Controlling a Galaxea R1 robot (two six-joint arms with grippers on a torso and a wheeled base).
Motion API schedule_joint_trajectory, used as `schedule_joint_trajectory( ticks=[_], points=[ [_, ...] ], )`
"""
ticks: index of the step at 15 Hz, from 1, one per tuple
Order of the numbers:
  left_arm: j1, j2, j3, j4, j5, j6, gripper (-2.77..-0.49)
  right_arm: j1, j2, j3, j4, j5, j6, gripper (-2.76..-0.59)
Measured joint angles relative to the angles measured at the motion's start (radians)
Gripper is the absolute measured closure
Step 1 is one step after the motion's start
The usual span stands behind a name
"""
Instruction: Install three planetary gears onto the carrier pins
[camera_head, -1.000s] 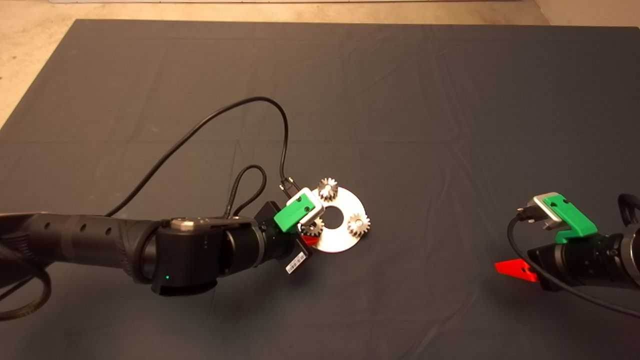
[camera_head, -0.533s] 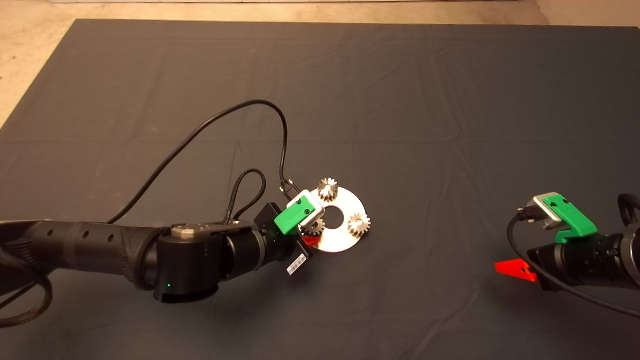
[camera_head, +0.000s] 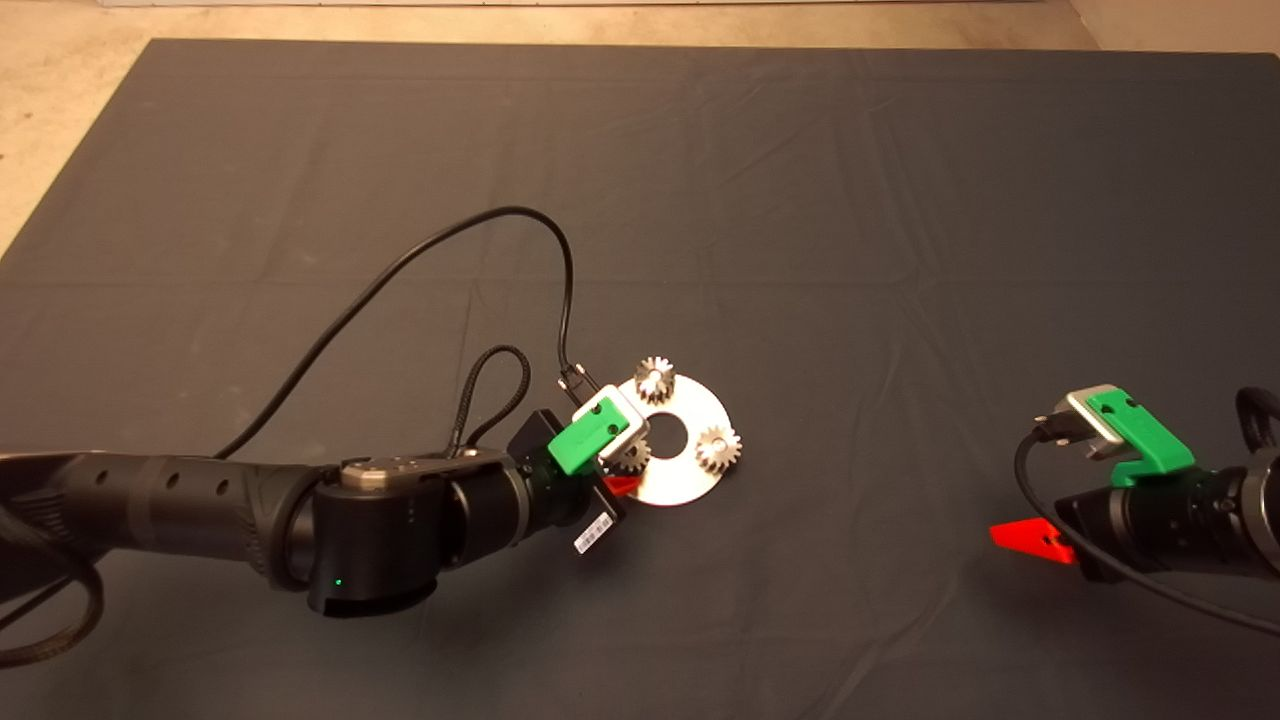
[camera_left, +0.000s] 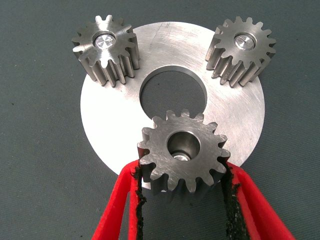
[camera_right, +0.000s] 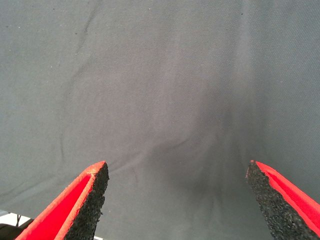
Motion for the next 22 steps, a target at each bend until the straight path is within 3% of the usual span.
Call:
schedule_joint_trajectory(
  ticks=[8,11,22],
  points=[
    [0.003,-0.017,0.007,0.000,-0.013,0.000,-0.81,0.000,0.006,0.000,0.000,0.000,0.000,-2.05],
    [0.014,-0.031,0.014,-0.008,0.000,0.000,-0.81,0.000,0.009,0.000,0.001,0.000,0.000,-2.05],
    [0.014,-0.033,0.014,-0.007,-0.003,-0.001,-0.81,0.000,0.036,0.000,0.002,0.001,-0.001,-2.05]
  ],
)
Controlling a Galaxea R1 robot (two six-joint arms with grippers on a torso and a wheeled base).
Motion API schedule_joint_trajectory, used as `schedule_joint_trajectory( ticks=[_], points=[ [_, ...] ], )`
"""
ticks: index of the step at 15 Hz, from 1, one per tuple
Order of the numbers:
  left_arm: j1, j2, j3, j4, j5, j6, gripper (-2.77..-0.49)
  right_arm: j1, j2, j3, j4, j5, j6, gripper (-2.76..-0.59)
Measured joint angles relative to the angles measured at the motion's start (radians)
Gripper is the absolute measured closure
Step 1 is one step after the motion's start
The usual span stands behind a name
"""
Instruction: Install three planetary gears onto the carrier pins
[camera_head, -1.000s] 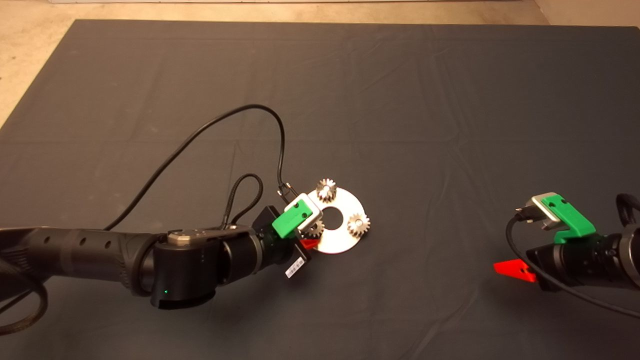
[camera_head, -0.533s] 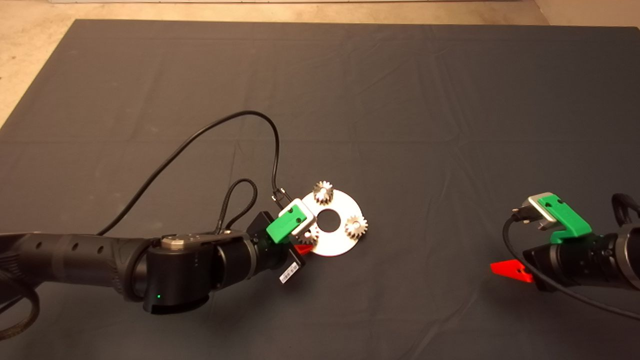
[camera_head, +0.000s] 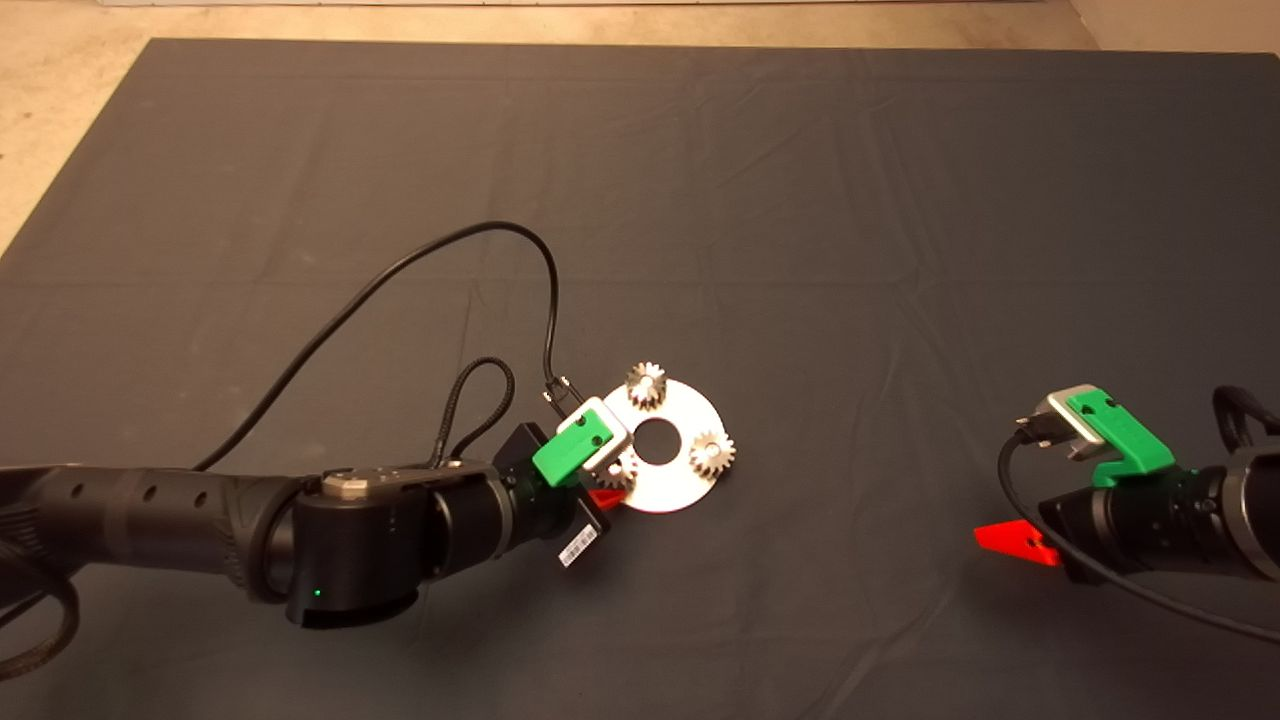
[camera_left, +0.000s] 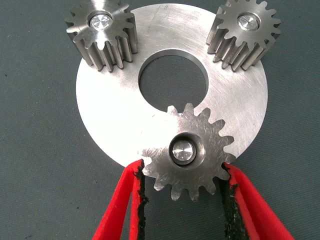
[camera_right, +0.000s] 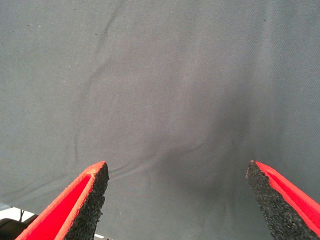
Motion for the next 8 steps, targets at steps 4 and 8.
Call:
schedule_joint_trajectory(
  ticks=[4,8],
  points=[
    [0.000,0.000,0.000,-0.001,0.000,-0.003,-0.89,0.000,0.000,0.000,0.000,0.000,0.000,-2.05],
    [0.003,-0.006,0.000,-0.009,0.015,-0.003,-1.02,0.000,0.000,0.000,0.000,0.000,0.000,-2.05]
  ],
)
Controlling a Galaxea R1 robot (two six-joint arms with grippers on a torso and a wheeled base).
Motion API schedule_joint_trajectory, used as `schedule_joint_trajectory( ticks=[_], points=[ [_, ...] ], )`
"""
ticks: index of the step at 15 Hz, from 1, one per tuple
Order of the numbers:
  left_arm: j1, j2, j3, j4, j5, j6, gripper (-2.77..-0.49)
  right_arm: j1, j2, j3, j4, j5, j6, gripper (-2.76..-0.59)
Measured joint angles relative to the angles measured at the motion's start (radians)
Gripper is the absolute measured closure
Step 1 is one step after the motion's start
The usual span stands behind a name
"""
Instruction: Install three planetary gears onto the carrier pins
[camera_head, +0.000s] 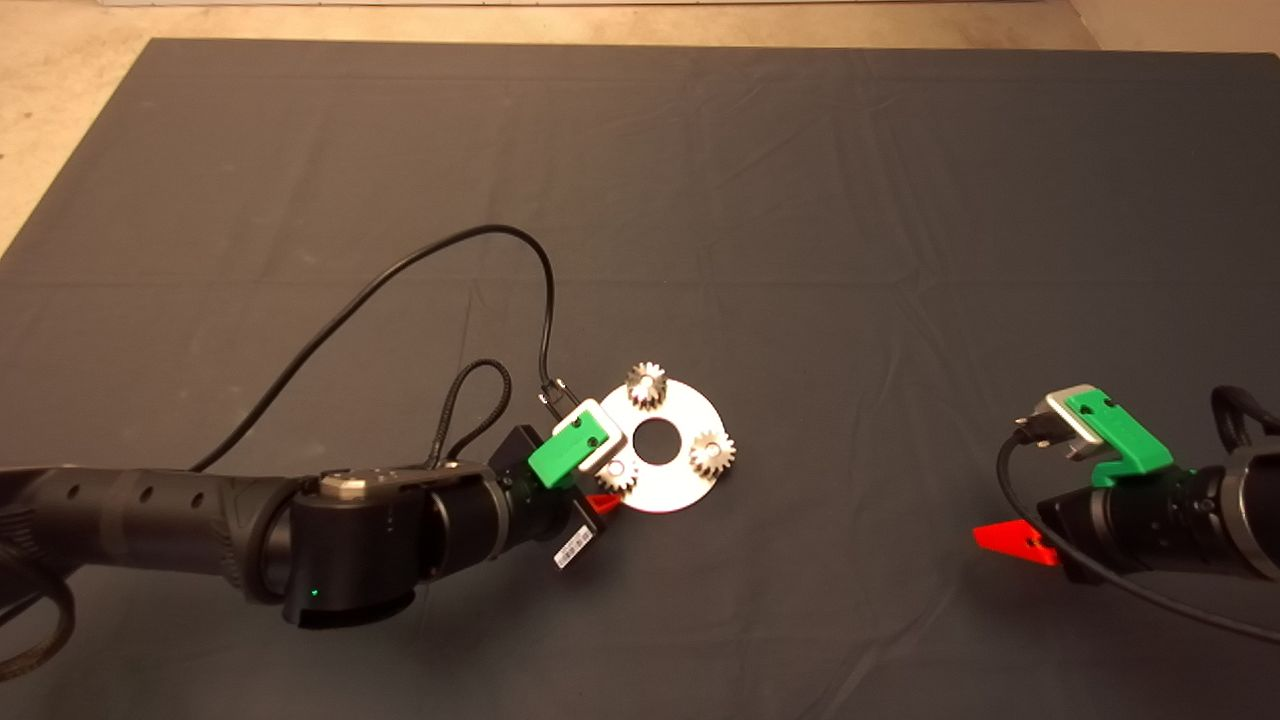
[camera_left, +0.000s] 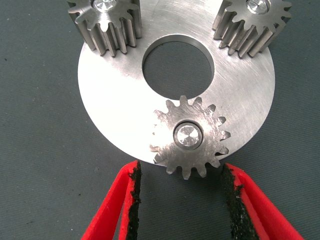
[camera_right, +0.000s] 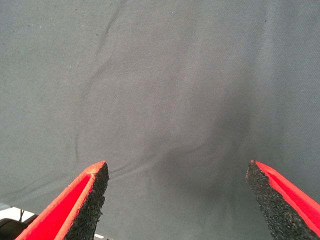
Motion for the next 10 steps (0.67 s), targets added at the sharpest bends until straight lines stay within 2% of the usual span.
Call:
schedule_joint_trajectory(
  ticks=[4,5,7,8,9,10],
  points=[
    [0.000,0.000,0.002,-0.002,0.000,0.000,-1.02,0.000,0.000,0.000,0.000,-0.001,-0.001,-2.05],
    [0.000,-0.007,0.016,-0.002,0.004,0.000,-1.02,0.000,0.000,0.000,0.000,0.000,-0.001,-2.05],
    [-0.001,-0.035,0.082,-0.002,0.016,-0.004,-1.02,0.000,0.000,0.000,0.000,0.000,-0.001,-2.05],
    [-0.005,-0.049,0.118,-0.003,0.041,-0.009,-1.02,0.000,0.000,0.000,0.000,-0.001,-0.001,-2.05],
    [-0.017,-0.059,0.150,-0.007,0.086,-0.021,-1.02,0.001,0.000,0.000,0.000,-0.001,-0.001,-2.05],
    [-0.035,-0.068,0.179,-0.012,0.151,-0.031,-1.02,0.001,0.005,0.000,0.000,-0.004,-0.001,-2.05]
  ],
)
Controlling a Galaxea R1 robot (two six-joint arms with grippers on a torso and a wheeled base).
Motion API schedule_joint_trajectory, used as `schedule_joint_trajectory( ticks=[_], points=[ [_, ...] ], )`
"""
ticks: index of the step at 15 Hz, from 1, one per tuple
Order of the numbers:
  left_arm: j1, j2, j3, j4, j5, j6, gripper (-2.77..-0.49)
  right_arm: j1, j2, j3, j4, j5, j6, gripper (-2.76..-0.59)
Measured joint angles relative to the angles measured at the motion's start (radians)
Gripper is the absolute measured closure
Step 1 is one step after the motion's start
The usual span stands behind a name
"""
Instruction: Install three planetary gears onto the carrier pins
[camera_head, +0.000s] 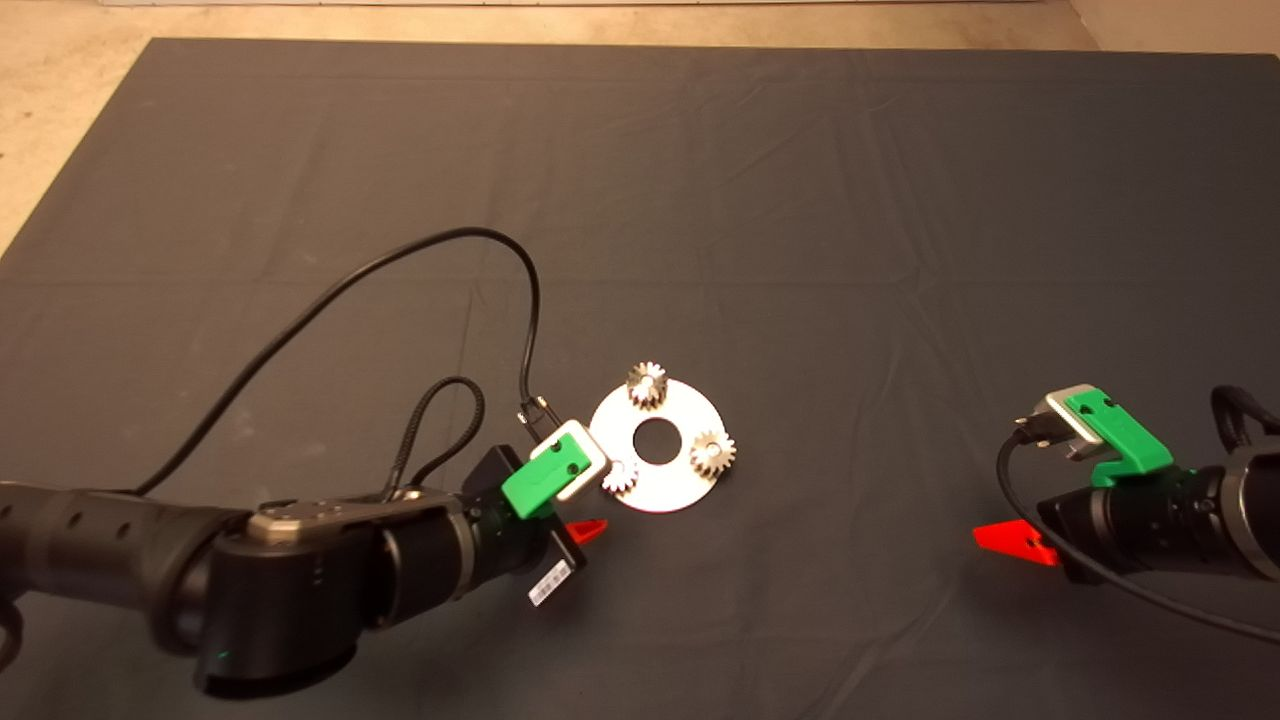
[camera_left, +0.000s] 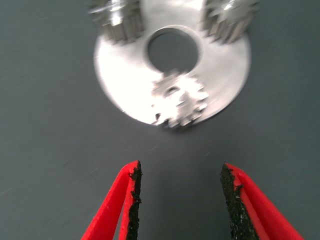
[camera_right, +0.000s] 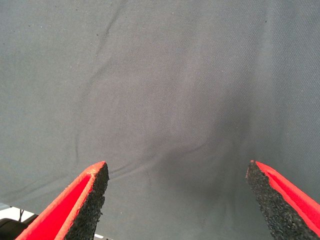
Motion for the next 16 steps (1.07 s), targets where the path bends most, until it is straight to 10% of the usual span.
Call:
schedule_joint_trajectory(
  ticks=[2,4,5,7,10,13,16],
  points=[
    [-0.043,-0.008,0.043,-0.062,0.149,-0.028,-1.02,0.002,0.063,0.000,0.006,-0.027,0.000,-2.05],
    [-0.087,-0.010,0.059,-0.204,0.217,-0.092,-1.02,0.018,0.203,-0.001,0.089,-0.091,0.000,-2.05],
    [-0.110,-0.013,0.063,-0.298,0.221,-0.131,-1.02,0.037,0.281,-0.005,0.135,-0.111,0.001,-2.05],
    [-0.144,-0.011,0.067,-0.529,0.226,-0.211,-1.02,0.066,0.389,-0.020,0.239,-0.106,0.001,-2.05],
    [-0.204,0.021,0.081,-0.804,0.227,-0.396,-1.02,0.083,0.411,-0.035,0.355,-0.119,0.033,-2.05],
    [-0.296,0.079,0.105,-0.923,0.227,-0.575,-1.02,0.113,0.421,-0.036,0.387,-0.120,0.093,-2.05],
    [-0.328,0.125,0.118,-0.948,0.226,-0.634,-1.02,0.131,0.412,-0.033,0.398,-0.119,0.116,-2.05]
  ],
)
